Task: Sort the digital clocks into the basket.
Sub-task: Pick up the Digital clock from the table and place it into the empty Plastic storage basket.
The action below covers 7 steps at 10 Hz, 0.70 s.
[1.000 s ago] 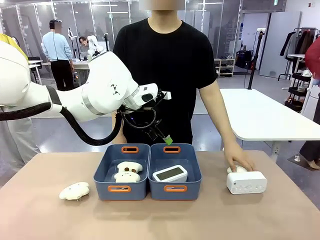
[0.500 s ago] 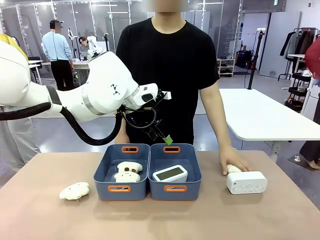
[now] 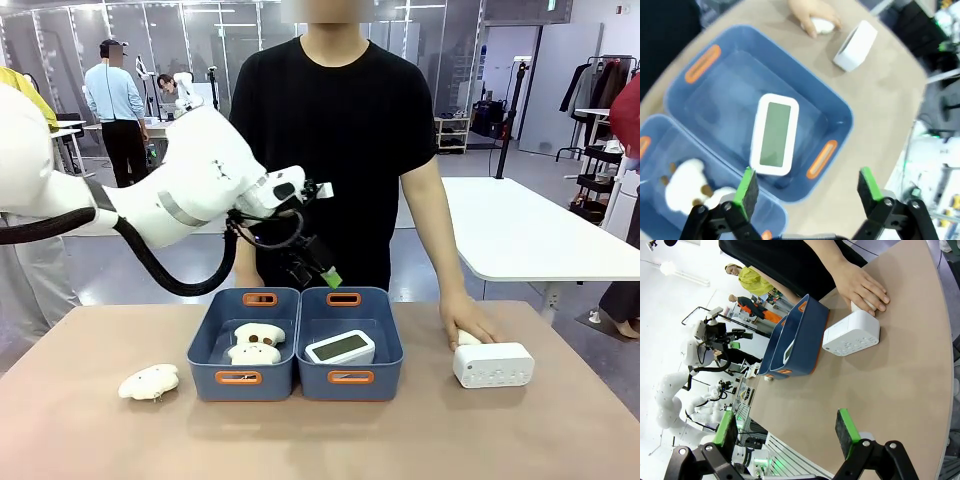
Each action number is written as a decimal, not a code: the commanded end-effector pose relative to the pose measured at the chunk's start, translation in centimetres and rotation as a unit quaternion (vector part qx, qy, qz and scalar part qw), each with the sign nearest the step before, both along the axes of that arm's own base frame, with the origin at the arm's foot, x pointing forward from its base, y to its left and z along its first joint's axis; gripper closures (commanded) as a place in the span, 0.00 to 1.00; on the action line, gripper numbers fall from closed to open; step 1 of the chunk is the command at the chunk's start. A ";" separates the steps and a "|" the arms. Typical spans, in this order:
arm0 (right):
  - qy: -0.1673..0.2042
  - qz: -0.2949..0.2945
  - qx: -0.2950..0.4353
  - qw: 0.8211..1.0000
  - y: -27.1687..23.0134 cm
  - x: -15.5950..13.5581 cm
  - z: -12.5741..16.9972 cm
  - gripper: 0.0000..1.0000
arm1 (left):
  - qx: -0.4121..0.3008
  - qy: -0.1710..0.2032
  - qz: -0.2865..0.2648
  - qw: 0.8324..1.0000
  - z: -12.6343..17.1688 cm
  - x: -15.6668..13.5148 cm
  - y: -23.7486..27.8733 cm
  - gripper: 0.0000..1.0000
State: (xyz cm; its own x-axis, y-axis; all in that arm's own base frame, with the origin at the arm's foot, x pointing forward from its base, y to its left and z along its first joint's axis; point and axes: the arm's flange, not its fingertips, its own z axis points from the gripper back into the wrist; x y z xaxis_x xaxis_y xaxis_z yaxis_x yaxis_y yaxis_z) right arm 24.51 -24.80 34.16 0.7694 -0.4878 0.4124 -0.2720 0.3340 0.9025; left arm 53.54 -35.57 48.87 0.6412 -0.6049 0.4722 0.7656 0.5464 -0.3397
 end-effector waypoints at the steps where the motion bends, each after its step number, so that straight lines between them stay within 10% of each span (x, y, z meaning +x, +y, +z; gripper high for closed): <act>1: -0.006 0.002 0.001 1.000 0.0 -0.1 0.2 0.00 | -0.038 0.054 0.012 0.998 -0.3 -0.2 6.4 0.00; 7: -0.006 0.002 0.001 1.000 0.0 -0.1 0.2 0.00 | -0.317 0.131 0.108 0.933 -3.2 -2.1 32.1 0.00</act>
